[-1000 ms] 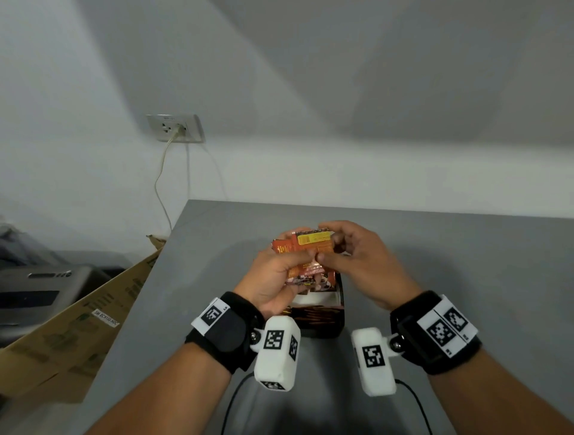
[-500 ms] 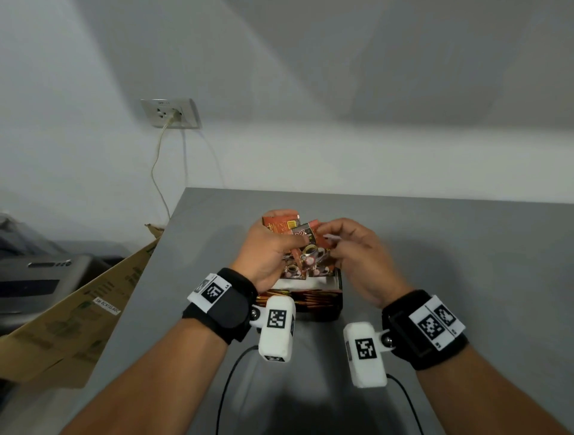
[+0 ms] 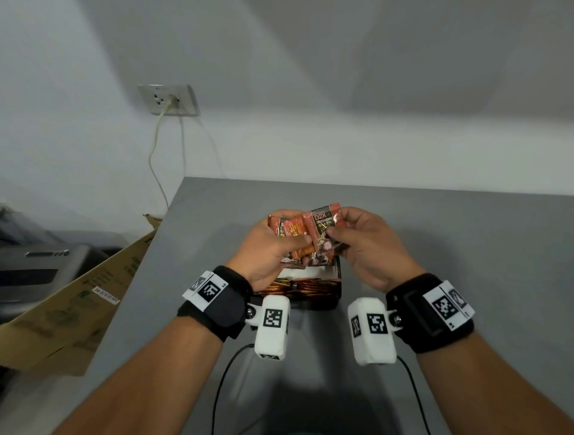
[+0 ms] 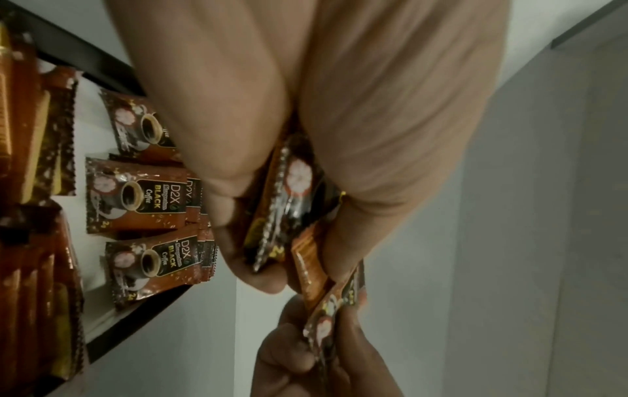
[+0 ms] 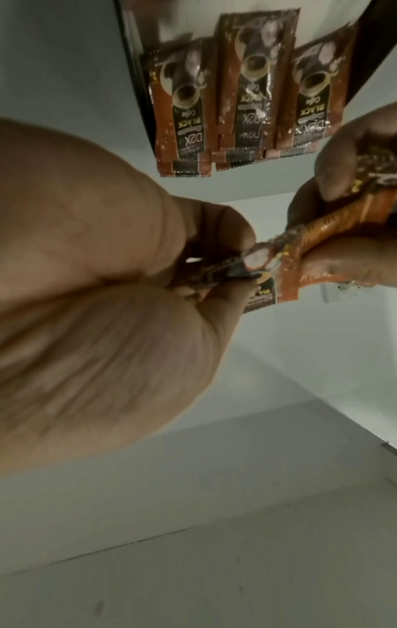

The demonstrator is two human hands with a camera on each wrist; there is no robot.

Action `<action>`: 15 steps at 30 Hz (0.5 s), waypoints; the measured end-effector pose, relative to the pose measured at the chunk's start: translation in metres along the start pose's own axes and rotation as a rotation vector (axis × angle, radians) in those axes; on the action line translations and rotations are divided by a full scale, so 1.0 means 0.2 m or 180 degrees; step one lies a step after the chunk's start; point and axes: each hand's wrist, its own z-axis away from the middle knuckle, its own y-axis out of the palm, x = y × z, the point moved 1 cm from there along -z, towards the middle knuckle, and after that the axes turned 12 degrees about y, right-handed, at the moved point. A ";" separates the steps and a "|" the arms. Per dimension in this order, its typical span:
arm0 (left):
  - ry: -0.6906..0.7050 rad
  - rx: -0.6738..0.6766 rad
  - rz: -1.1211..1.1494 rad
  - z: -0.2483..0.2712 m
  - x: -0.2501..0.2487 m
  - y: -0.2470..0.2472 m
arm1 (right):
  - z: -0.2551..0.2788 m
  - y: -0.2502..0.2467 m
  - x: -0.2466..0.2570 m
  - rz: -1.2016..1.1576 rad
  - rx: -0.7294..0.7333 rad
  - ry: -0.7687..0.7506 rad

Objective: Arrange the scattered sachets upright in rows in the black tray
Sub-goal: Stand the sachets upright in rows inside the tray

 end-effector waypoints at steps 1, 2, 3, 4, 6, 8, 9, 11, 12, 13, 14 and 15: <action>-0.0023 -0.0035 -0.0010 0.00 0.00 0.00 | 0.00 0.00 0.00 0.0003 -0.0096 -0.0109; -0.0069 -0.0099 0.0006 0.00 0.00 -0.01 | 0.01 0.00 0.01 0.0061 -0.0284 -0.0289; -0.0176 -0.0188 0.0050 0.00 0.01 -0.02 | 0.01 0.00 0.02 0.0229 -0.0533 -0.0514; -0.0332 -0.0285 0.0157 -0.01 0.01 -0.03 | 0.02 -0.01 0.02 0.0489 -0.0780 -0.0759; -0.0559 -0.0399 0.0470 -0.02 0.00 -0.04 | 0.05 -0.01 0.02 0.1100 -0.0919 -0.1130; -0.0451 -0.0394 0.0616 -0.03 -0.01 -0.02 | 0.07 0.02 -0.01 0.1554 -0.0662 -0.1334; -0.0316 -0.0412 0.0574 -0.04 -0.02 -0.02 | 0.07 0.03 -0.04 0.1731 -0.0539 -0.1449; 0.0002 -0.0655 0.0269 -0.06 -0.04 -0.02 | 0.08 0.03 -0.08 0.1910 -0.0520 -0.1588; 0.0128 -0.0723 0.0118 -0.07 -0.05 -0.03 | 0.08 0.03 -0.08 0.1753 -0.0530 -0.1484; 0.0205 -0.0734 -0.0006 -0.08 -0.07 -0.04 | 0.08 0.02 -0.08 0.1431 -0.0495 -0.1296; 0.0277 -0.0678 -0.0149 -0.08 -0.08 -0.05 | 0.08 0.01 -0.07 0.1105 -0.0495 -0.1092; 0.0339 -0.0578 -0.0321 -0.08 -0.09 -0.05 | 0.07 0.00 -0.06 0.0817 -0.0474 -0.0922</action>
